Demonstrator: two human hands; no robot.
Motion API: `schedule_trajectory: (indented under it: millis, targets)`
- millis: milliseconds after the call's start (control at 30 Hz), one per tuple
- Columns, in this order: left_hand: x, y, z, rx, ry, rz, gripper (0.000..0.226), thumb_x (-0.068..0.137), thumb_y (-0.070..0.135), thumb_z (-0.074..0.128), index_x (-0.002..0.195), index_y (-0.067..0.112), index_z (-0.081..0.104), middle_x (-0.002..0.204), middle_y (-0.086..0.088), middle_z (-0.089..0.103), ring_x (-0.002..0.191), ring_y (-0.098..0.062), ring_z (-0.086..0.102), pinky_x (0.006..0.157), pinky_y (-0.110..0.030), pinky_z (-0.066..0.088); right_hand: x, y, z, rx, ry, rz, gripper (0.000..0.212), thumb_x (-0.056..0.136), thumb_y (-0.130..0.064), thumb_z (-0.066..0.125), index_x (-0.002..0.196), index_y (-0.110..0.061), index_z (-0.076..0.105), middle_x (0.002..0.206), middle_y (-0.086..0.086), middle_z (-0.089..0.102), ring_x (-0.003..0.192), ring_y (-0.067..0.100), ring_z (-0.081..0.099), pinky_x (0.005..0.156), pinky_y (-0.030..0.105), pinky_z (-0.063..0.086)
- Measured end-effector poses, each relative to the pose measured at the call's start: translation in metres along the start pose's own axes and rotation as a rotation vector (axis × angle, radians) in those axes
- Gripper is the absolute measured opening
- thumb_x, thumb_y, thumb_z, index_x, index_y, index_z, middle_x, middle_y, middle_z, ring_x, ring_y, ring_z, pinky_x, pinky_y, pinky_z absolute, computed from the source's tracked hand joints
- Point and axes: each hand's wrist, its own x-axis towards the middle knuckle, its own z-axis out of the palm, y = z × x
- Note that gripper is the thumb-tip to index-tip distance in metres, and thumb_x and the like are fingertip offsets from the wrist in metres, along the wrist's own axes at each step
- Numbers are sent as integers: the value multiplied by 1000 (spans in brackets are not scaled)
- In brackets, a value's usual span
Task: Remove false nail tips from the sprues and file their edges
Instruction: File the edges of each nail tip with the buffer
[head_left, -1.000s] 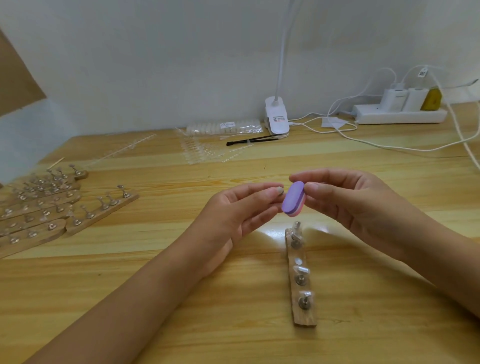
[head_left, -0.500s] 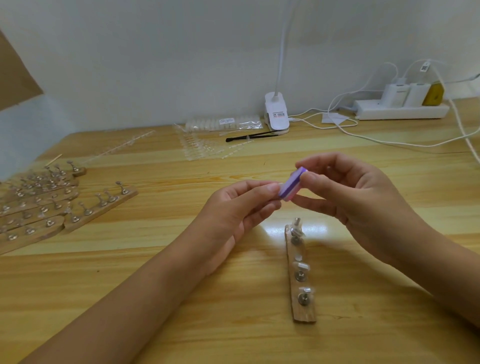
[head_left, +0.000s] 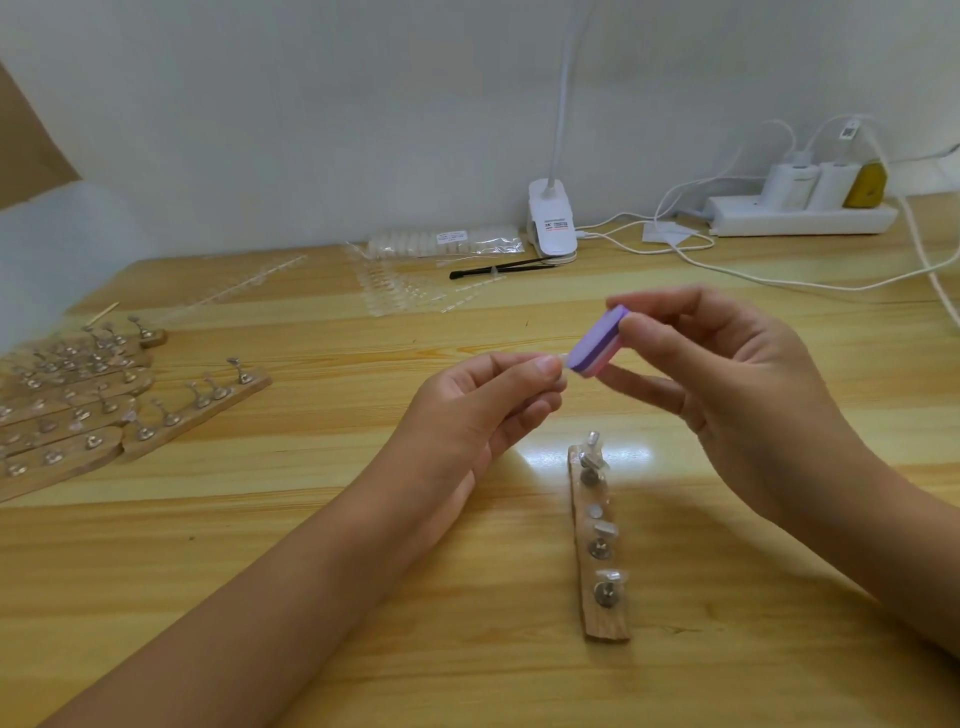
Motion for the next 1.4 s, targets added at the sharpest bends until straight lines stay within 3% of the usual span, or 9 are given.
schedule_trajectory:
  millis: [100, 233, 333, 467, 767, 1100, 1167, 1400]
  targets:
    - [-1, 0, 1, 20, -18, 7, 38, 69, 27, 75, 101, 6, 71, 87, 0, 74, 76, -4, 68, 69, -12, 52, -1, 0, 3, -17, -73, 42, 30, 74, -21, 70, 100, -7, 68, 91, 8, 75, 90, 20, 73, 77, 27, 59]
    - [0, -1, 1, 23, -6, 13, 37, 66, 29, 78, 96, 9, 74, 88, -2, 74, 75, -5, 68, 69, -12, 53, -1, -1, 1, -38, -14, -5, 29, 76, -20, 68, 102, -7, 67, 91, 6, 75, 89, 19, 73, 77, 26, 58]
    - [-1, -3, 0, 59, -23, 33, 38, 69, 31, 77, 99, 9, 73, 89, -1, 74, 77, -5, 68, 71, -12, 52, -2, -1, 4, -81, -103, 59, 30, 75, -21, 68, 101, -5, 68, 92, 9, 76, 90, 20, 73, 76, 25, 58]
    - [0, -3, 0, 88, -16, 41, 39, 69, 32, 78, 100, 10, 73, 91, 0, 75, 78, -3, 69, 71, -12, 52, -1, -2, 1, -85, -33, 7, 26, 77, -19, 66, 100, -7, 68, 90, 7, 75, 87, 18, 73, 75, 24, 58]
    - [-1, -2, 0, 107, -29, 57, 35, 73, 31, 75, 100, 11, 73, 92, 0, 76, 82, -5, 70, 74, -13, 53, -2, 1, 3, -86, -114, 44, 27, 77, -20, 68, 100, -7, 67, 92, 8, 75, 91, 20, 73, 78, 25, 58]
    - [-2, -1, 0, 85, -30, 63, 27, 72, 29, 76, 94, 14, 75, 91, 0, 76, 80, -5, 70, 73, -13, 53, -1, 3, 5, -30, -9, -15, 32, 71, -25, 71, 98, -7, 67, 89, 6, 74, 87, 19, 73, 78, 27, 59]
    - [-2, -1, -1, 104, -37, 79, 30, 73, 30, 75, 97, 11, 73, 91, 0, 76, 83, -6, 71, 75, -14, 53, -4, 6, 7, -45, -51, 1, 31, 73, -26, 71, 98, -8, 67, 90, 8, 75, 89, 20, 73, 78, 26, 58]
    - [-1, -2, -1, 183, -26, 94, 27, 68, 34, 77, 90, 20, 80, 91, 1, 76, 85, -6, 71, 77, -14, 53, 8, 1, -11, 66, 60, 11, 14, 83, -28, 66, 93, -24, 75, 91, -2, 72, 89, 12, 70, 78, 27, 57]
